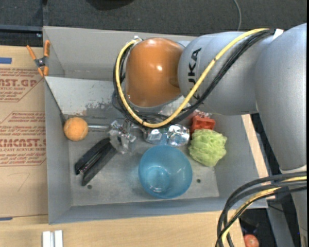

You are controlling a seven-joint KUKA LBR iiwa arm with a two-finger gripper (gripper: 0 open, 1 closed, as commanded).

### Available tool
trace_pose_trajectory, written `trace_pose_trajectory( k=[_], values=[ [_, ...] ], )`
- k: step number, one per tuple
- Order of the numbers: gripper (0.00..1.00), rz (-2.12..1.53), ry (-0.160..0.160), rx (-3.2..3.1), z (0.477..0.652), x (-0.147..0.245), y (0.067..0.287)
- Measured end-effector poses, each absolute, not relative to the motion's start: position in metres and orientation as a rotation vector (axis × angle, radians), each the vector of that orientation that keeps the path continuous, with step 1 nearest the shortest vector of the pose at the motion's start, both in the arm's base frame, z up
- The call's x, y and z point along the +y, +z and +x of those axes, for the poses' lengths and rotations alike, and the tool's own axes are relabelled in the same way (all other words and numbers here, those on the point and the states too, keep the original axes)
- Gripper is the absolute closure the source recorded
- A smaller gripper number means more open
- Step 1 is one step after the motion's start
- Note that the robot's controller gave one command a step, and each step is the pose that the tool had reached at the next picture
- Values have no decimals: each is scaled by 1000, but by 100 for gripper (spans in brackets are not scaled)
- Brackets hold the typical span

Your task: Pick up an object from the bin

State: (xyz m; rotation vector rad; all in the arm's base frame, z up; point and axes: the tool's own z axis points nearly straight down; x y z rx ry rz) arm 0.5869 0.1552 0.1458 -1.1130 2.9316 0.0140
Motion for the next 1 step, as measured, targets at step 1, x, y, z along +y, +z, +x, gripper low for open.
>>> trace_pose_trajectory(
  k=[1],
  values=[
    [100, -1112, 14, 2930, 587, 156, 167]
  ],
)
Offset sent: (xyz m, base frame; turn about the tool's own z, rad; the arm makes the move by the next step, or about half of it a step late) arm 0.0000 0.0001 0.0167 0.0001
